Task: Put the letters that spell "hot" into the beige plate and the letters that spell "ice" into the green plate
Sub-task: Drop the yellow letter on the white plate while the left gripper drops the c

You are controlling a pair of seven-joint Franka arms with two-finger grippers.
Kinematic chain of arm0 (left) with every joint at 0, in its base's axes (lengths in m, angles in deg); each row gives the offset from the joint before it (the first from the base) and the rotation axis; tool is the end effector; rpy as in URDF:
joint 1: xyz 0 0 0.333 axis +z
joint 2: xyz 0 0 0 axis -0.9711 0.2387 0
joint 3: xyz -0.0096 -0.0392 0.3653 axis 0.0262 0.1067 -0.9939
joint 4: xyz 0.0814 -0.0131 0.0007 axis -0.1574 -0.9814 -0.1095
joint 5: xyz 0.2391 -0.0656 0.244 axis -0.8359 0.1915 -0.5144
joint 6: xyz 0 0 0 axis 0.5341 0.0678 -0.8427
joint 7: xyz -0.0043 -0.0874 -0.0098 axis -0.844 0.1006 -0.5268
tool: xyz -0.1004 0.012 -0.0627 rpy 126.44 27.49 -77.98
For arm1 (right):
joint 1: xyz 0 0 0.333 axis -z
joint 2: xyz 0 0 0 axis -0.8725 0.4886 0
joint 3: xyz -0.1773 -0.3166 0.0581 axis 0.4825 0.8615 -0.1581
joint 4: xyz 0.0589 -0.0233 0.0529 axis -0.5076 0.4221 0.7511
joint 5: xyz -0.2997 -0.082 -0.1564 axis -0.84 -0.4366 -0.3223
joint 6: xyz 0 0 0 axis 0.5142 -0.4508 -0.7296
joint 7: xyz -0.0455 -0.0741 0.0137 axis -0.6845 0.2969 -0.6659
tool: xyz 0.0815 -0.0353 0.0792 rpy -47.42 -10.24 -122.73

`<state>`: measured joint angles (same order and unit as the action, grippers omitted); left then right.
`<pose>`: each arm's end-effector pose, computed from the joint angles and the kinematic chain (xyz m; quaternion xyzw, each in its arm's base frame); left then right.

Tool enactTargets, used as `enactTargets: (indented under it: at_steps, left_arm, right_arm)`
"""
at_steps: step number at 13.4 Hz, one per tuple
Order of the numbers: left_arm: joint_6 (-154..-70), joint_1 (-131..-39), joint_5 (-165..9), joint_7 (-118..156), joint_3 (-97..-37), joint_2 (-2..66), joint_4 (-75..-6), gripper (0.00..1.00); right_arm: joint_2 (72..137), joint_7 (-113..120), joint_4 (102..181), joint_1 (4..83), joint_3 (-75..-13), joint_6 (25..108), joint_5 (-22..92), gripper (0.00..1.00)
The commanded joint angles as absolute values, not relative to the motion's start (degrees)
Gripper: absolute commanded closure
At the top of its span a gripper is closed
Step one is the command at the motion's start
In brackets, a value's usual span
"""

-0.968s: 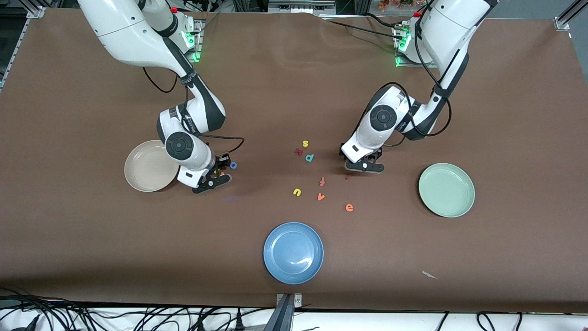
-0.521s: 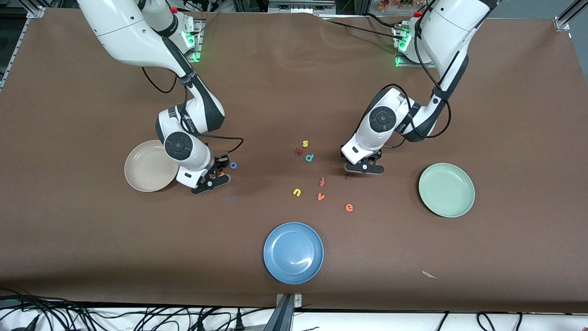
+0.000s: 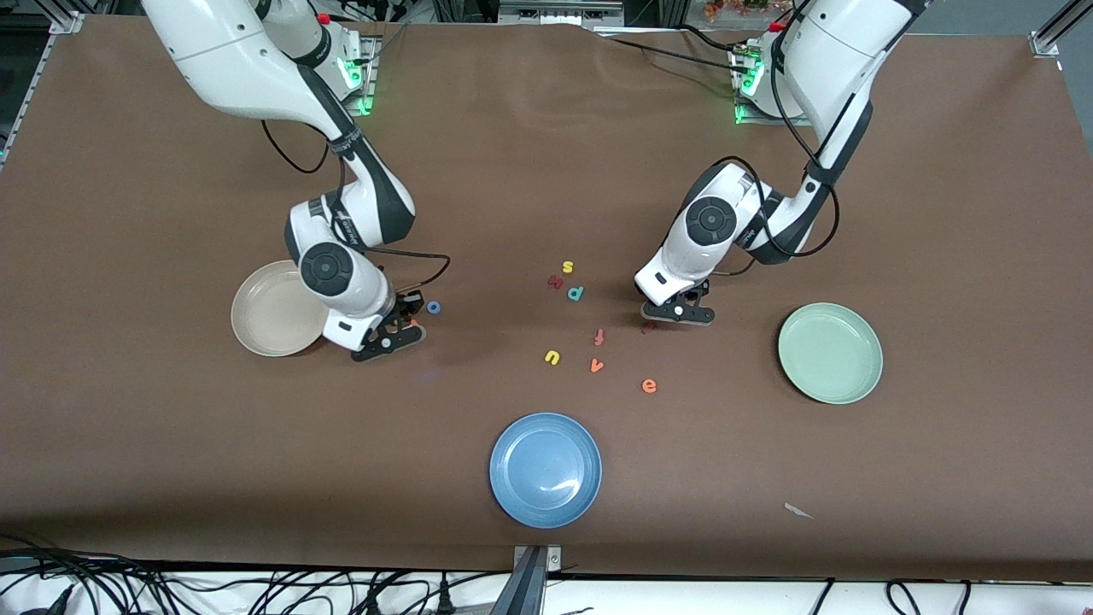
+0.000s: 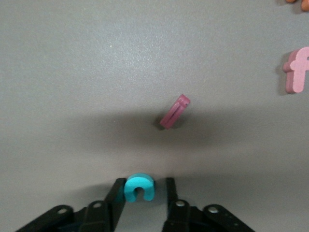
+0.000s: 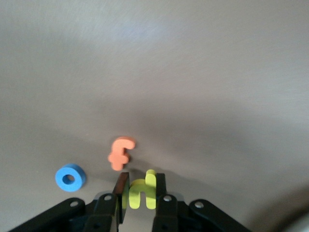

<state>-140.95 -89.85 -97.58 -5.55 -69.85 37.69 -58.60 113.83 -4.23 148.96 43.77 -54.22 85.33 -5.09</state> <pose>0.5178 -0.2791 0.2422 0.9987 -0.0466 -0.0203 0.0094 0.5894 0.2269 0.2717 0.9829 0.1795 -0.0404 0.0041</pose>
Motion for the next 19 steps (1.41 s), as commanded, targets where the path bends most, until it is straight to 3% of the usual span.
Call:
enactTargets:
  at_steps: [1,8,12,16,17,18,19]
  left_arm:
    - [-140.62,-90.17,-100.89,-6.68,-70.3,38.74,-57.9,0.69]
    - [-140.53,-89.99,-101.16,-6.77,-70.39,38.74,-57.9,0.83]
    - [-137.12,-88.85,-101.16,-6.16,-70.56,37.17,-56.5,0.89]
    - [-126.59,-86.57,-100.98,-3.27,-70.21,35.49,-50.53,0.91]
    - [-123.86,-85.78,-100.64,-1.34,-70.13,34.88,-49.21,0.91]
    - [-121.83,-84.38,-100.46,1.2,-70.13,34.52,-48.15,0.91]
    - [-120.77,-82.8,-100.37,2.71,-70.13,34.0,-47.79,0.91]
  right_arm:
    - [107.72,-4.19,149.42,44.23,-51.03,81.03,-4.99,0.89]
    - [107.09,3.27,150.3,44.31,-37.06,75.13,-4.99,0.89]
    - [110.95,5.55,150.65,47.29,-35.64,75.74,-4.99,0.89]
    - [111.75,6.71,150.74,48.44,-35.72,75.75,-4.81,0.87]
    - [111.84,6.71,150.74,48.44,-35.72,75.74,-4.81,0.58]
    - [111.84,6.53,150.74,48.44,-35.72,75.74,-4.81,0.09]
    - [111.49,6.1,150.57,48.36,-35.9,75.66,-4.81,0.0]
